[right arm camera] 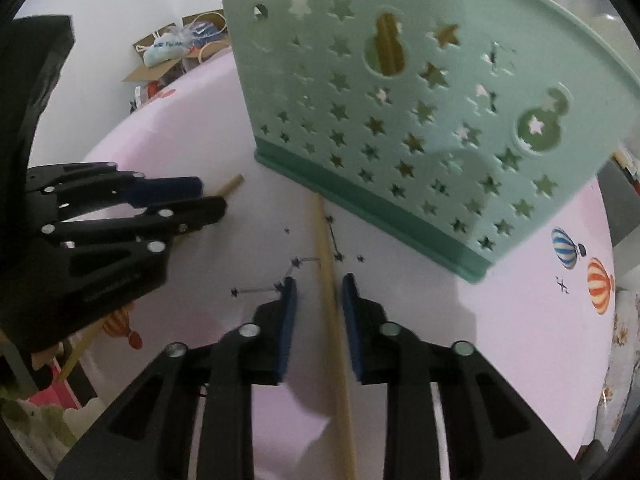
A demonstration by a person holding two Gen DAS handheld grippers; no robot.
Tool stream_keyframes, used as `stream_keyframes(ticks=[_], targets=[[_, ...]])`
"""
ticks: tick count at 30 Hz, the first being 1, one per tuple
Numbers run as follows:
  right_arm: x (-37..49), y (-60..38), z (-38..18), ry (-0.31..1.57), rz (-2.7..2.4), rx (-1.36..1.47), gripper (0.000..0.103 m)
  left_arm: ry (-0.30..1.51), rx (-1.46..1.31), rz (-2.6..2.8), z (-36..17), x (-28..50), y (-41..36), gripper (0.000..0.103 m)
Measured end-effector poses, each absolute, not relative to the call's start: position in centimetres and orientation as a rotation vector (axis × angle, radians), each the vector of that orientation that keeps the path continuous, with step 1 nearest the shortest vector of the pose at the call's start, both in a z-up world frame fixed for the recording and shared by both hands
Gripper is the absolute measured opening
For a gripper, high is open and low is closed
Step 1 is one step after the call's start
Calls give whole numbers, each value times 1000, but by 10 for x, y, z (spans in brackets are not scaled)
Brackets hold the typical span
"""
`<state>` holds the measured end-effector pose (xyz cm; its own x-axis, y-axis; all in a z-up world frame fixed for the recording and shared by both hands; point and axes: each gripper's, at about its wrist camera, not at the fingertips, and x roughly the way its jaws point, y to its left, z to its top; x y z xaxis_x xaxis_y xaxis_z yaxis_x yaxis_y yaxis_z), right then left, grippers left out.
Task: Organize utensils
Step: 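Lift the chopstick with the right gripper while the left gripper grasps another chopstick, then lower the chopstick into the green holder and open the right gripper while the left gripper lowers its chopstick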
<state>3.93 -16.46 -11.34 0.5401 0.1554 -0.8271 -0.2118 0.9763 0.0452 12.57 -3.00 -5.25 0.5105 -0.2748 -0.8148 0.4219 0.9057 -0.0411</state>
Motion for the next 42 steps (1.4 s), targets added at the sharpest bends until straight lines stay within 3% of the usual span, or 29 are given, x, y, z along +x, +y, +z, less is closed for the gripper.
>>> stream_keyframes(ticks=[3, 16, 32, 42], targets=[[44, -162, -113, 979, 227, -43, 8, 966, 127, -431, -52, 132, -25, 4], [27, -190, -74, 876, 207, 71, 7, 889, -63, -521, -13, 111, 5, 4], [-35, -260, 4, 601, 118, 265, 7, 544, -207, -737, 119, 79, 18, 3], [-49, -281, 21, 538, 85, 308, 7, 275, -314, -858, 211, 85, 1, 3]])
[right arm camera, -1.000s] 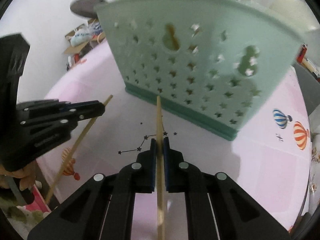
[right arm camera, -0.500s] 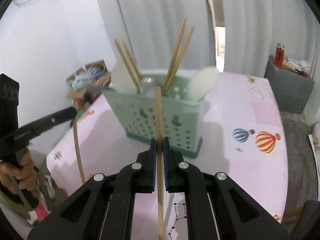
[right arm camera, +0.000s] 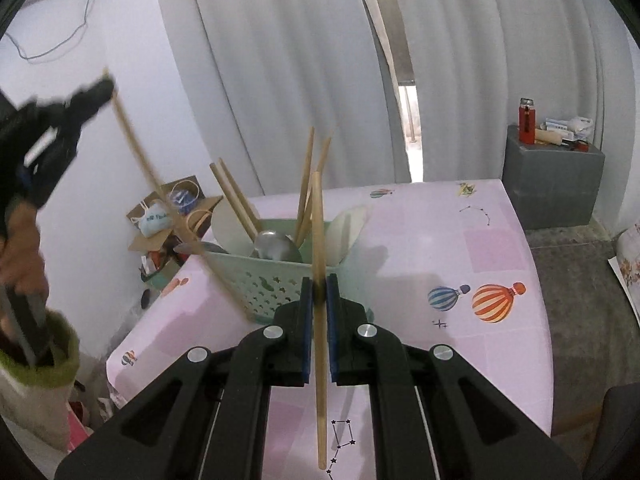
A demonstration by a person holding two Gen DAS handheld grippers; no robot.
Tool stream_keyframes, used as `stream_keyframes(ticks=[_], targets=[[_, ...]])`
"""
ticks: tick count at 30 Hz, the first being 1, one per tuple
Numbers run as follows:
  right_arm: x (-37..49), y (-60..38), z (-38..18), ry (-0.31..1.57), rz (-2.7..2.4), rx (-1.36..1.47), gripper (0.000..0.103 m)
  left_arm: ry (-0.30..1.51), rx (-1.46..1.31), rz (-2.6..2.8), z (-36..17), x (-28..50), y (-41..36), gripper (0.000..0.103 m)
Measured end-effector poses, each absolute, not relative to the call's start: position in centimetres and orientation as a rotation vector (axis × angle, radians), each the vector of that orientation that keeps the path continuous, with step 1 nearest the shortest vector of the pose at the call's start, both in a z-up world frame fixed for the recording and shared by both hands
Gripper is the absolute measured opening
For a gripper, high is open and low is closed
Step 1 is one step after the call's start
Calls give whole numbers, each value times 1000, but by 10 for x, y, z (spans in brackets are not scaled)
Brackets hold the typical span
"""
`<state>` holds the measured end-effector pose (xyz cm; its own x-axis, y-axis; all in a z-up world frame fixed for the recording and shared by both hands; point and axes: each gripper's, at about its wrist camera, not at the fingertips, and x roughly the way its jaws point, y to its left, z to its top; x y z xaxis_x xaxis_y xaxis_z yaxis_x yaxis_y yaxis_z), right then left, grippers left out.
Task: Organize utensils
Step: 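Lower the chopstick into the green holder and open the right gripper while the left gripper lowers its chopstick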
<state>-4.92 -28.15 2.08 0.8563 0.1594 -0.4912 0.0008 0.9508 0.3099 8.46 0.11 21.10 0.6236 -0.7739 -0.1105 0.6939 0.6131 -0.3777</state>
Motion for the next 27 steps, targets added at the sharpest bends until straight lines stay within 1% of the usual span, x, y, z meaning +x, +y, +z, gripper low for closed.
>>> stream_keyframes(ticks=[4, 9, 14, 17, 19, 21, 27], targets=[[-53, -280, 23, 531, 87, 311, 7, 207, -304, -825, 221, 92, -18, 3], [-55, -281, 23, 527, 87, 309, 7, 179, -247, -745, 204, 105, -51, 3], [-55, -283, 23, 528, 78, 308, 7, 236, -216, -708, 168, 116, -73, 4], [-56, -283, 23, 528, 73, 305, 7, 322, -229, -702, 145, 125, -76, 4], [-57, -285, 24, 526, 70, 304, 7, 345, -247, -695, 137, 128, -73, 7], [-57, -286, 26, 520, 68, 302, 7, 352, -261, -685, 133, 128, -67, 22], [-54, -289, 39, 480, 75, 296, 7, 339, -285, -658, 137, 119, -45, 37]])
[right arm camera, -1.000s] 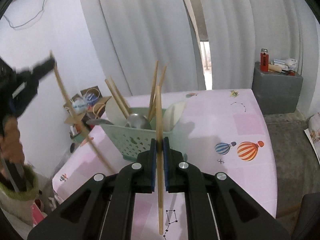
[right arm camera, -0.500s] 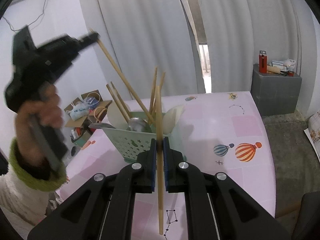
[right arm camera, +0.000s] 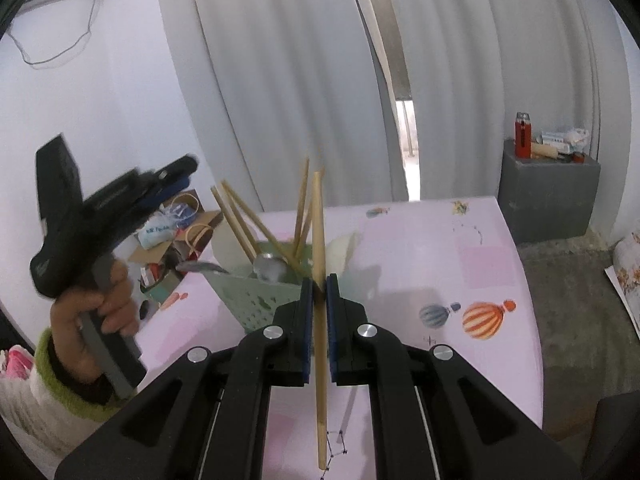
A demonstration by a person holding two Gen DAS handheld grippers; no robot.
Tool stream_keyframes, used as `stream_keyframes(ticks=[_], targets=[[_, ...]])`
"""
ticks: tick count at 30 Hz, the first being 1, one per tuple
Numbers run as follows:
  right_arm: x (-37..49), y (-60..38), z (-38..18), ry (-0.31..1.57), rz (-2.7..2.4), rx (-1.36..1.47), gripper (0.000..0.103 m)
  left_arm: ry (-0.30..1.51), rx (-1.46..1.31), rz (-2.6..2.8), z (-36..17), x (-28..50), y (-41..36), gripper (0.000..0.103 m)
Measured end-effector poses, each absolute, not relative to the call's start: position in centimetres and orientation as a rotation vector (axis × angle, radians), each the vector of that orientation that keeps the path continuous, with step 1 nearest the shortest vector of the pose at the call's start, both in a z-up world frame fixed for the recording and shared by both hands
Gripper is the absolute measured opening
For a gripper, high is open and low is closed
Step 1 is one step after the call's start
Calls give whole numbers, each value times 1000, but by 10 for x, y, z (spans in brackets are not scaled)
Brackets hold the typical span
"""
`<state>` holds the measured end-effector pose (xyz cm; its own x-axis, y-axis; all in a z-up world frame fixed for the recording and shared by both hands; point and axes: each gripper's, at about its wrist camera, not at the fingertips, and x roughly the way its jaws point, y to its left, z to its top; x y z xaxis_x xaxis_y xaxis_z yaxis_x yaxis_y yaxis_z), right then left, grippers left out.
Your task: Organize utensils
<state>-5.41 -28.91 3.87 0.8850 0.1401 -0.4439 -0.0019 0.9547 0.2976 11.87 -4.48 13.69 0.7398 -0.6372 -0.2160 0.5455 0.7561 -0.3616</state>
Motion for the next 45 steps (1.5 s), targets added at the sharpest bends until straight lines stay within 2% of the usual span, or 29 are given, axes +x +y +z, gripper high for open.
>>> stream_keyframes(ticks=[9, 18, 26, 34, 35, 38, 45], targets=[[-36, -294, 100, 280, 140, 252, 7, 353, -257, -691, 125, 80, -9, 55], [-1, -285, 140, 160, 167, 184, 7, 482, -165, -689, 84, 60, 4, 69], [30, -275, 110, 151, 147, 143, 7, 544, -163, -662, 62, 52, 14, 75], [49, -284, 51, 321, 120, 219, 8, 533, -139, -663, 61, 40, 14, 82], [46, -285, 50, 327, 120, 219, 11, 530, -136, -661, 60, 40, 14, 83], [29, -291, 53, 307, 102, 236, 47, 523, -130, -645, 61, 40, 14, 87], [-23, -300, 56, 274, 47, 283, 65, 522, -93, -526, 63, 42, 11, 94]])
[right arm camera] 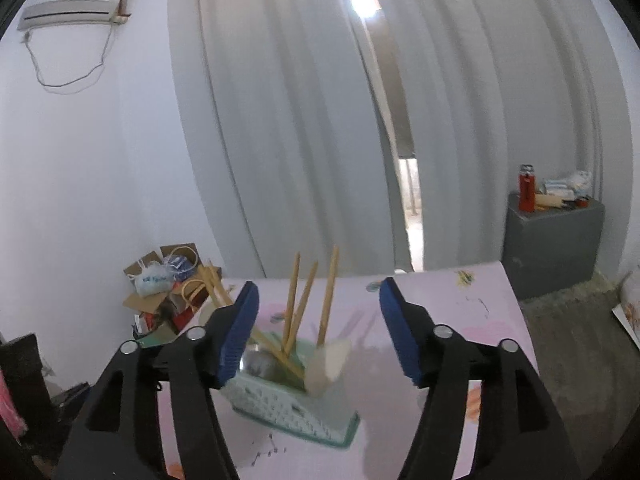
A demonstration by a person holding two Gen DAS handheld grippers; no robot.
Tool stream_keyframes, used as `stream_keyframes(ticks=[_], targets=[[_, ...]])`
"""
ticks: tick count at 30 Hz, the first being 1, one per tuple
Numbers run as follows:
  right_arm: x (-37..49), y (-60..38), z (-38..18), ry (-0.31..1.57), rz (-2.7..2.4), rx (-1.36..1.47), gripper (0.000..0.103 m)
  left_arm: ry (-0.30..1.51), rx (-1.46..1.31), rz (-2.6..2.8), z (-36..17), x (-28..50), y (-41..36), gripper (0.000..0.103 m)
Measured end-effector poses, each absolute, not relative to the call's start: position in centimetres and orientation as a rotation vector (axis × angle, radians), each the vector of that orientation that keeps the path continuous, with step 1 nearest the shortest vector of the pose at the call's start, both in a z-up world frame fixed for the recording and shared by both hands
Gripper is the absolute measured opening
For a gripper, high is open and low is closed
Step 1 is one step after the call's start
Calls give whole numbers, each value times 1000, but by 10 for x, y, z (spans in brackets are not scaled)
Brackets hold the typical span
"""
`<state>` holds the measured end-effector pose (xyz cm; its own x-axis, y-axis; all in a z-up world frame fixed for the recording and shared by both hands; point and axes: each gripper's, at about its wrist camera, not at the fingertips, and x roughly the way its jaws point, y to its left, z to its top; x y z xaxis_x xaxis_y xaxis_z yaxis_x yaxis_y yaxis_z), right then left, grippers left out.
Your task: Organize utensils
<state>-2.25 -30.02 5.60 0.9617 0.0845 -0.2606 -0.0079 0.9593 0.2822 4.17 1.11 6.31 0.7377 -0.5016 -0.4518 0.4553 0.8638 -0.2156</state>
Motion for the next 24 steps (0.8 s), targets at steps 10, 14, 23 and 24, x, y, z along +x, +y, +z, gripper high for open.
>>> stream_keyframes(ticks=[10, 14, 23, 24], targets=[[-51, -227, -3, 514, -233, 102, 89, 558, 15, -248, 62, 47, 5, 94], [-46, -216, -18, 606, -289, 116, 92, 559, 65, -162, 63, 47, 4, 94], [-49, -222, -21, 622, -380, 110, 94, 551, 99, -59, 69, 46, 9, 94], [-49, -222, -22, 620, -388, 107, 94, 557, 104, -57, 68, 47, 8, 94]])
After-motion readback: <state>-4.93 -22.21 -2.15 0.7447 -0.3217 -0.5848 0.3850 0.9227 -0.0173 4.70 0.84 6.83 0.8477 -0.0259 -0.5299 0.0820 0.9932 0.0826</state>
